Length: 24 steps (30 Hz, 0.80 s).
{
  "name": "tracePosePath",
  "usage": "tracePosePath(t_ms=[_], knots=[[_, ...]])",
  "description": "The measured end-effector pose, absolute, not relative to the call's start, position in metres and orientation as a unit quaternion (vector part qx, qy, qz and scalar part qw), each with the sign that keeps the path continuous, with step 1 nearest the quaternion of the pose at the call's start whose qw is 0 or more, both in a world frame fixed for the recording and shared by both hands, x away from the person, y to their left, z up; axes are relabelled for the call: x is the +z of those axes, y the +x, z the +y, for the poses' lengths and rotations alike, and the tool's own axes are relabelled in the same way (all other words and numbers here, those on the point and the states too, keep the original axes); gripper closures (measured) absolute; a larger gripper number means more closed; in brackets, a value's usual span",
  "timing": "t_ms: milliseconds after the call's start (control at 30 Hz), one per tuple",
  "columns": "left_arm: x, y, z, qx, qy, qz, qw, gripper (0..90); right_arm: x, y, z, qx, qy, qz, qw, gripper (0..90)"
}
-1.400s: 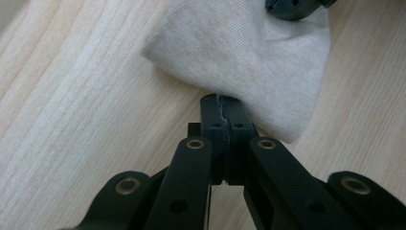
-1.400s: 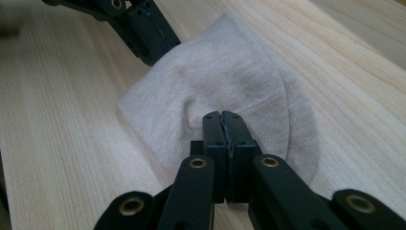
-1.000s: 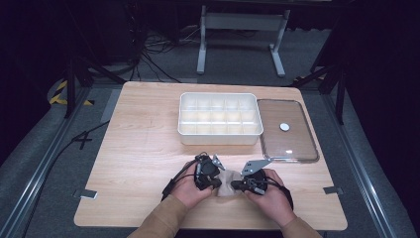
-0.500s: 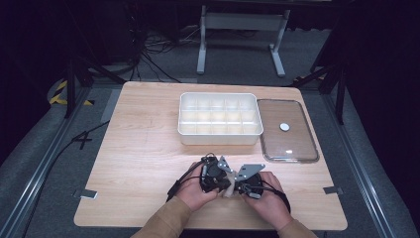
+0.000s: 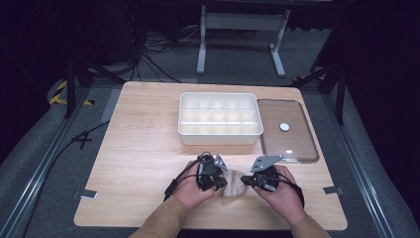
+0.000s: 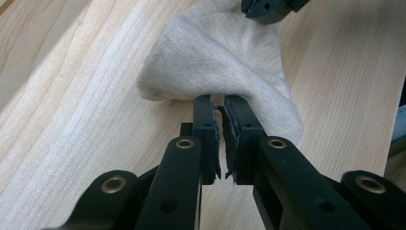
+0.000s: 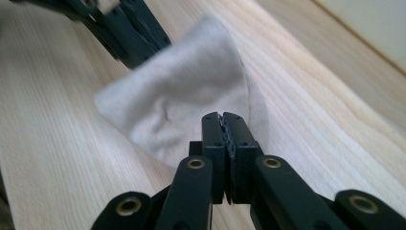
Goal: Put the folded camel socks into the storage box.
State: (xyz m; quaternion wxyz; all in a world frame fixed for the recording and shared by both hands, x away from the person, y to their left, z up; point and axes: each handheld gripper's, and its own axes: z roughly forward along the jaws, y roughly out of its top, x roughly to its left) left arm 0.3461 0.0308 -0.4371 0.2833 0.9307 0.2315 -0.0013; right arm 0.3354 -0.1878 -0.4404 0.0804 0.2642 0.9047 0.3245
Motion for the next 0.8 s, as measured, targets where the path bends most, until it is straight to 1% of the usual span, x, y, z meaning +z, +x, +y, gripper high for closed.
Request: tracePosePath(t_ms=[100, 300, 400, 500, 733, 800], knots=[[-0.437, 0.346, 0.031, -0.004, 0.932, 0.230, 0.282, 83.8, -0.451, 0.337, -0.185, 0.317, 0.262, 0.910, 0.063, 89.2], [-0.437, 0.345, 0.027, 0.000, 0.929, 0.223, 0.296, 82.6, -0.456, 0.337, -0.181, 0.328, 0.258, 0.907, 0.054, 89.5], [-0.436, 0.344, 0.023, 0.002, 0.930, 0.218, 0.296, 82.5, -0.461, 0.338, -0.178, 0.350, 0.263, 0.898, 0.040, 89.6], [-0.436, 0.344, 0.022, 0.010, 0.928, 0.219, 0.301, 82.6, -0.462, 0.337, -0.173, 0.354, 0.254, 0.899, 0.039, 89.7], [-0.443, 0.347, 0.020, 0.002, 0.923, 0.248, 0.294, 82.6, -0.465, 0.335, -0.169, 0.364, 0.236, 0.900, 0.039, 89.7], [-0.444, 0.347, 0.020, 0.001, 0.922, 0.251, 0.295, 82.7, -0.466, 0.336, -0.171, 0.370, 0.240, 0.897, 0.030, 89.7]])
